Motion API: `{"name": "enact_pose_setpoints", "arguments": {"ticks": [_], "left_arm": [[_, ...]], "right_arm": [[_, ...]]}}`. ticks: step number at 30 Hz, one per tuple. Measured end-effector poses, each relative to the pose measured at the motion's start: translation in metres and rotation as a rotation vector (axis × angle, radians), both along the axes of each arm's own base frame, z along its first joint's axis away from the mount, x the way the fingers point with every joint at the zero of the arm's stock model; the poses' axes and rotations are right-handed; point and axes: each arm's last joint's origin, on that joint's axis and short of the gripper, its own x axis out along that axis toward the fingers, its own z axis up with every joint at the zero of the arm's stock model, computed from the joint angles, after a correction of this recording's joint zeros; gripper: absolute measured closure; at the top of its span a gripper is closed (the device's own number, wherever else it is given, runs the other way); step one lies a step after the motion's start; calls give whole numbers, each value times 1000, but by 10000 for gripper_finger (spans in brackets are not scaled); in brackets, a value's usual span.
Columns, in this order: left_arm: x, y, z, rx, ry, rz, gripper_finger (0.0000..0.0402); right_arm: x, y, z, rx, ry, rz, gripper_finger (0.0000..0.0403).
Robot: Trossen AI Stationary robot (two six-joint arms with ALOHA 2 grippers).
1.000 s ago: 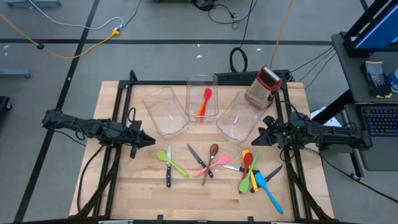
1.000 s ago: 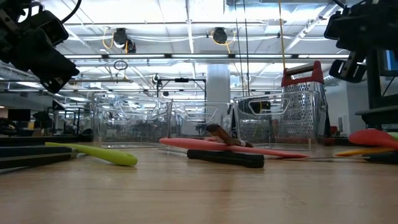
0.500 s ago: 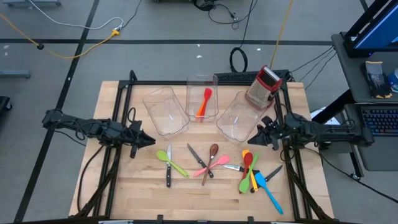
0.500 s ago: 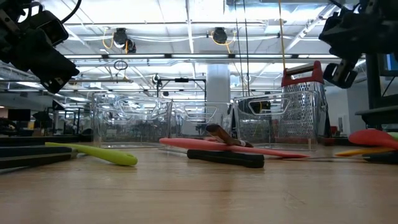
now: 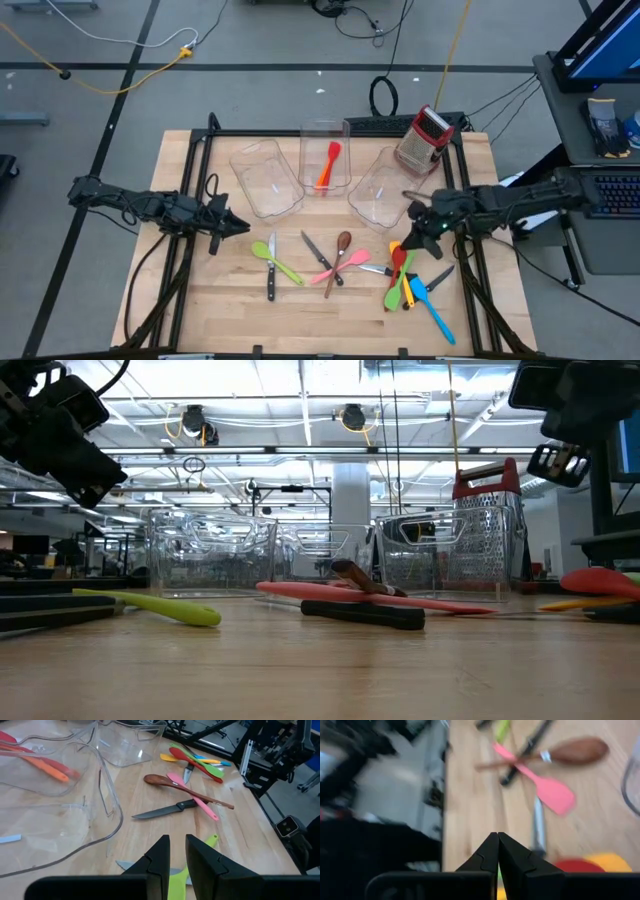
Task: Pick & Place Kitchen Items
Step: Put the blue spatula in the middle bin
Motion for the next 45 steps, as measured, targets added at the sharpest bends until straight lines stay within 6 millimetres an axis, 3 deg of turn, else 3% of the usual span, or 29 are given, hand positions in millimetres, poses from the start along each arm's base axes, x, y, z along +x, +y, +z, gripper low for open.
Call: {"name": "enact_pose_setpoints", "arguments": {"ticks": [5, 9, 16, 25, 36, 45], "left_arm": [[0, 0, 0, 31, -3, -11, 339], [0, 0, 0, 39, -4, -13, 339], [0, 0, 0, 62, -7, -12, 339], [0, 1, 0, 115, -13, -24, 339], [0, 1, 0, 158, -17, -35, 339], [0, 1, 0, 157, -18, -35, 339]], "right_arm": [[5, 11, 9, -71, 167, 54, 399], [5, 23, 11, -26, 324, 43, 399], [-3, 49, 0, 120, 662, -50, 399], [-14, 92, -15, 157, 919, -116, 399], [-23, 131, -30, 199, 1017, -294, 399], [-34, 142, -31, 227, 1005, -408, 399]]}}
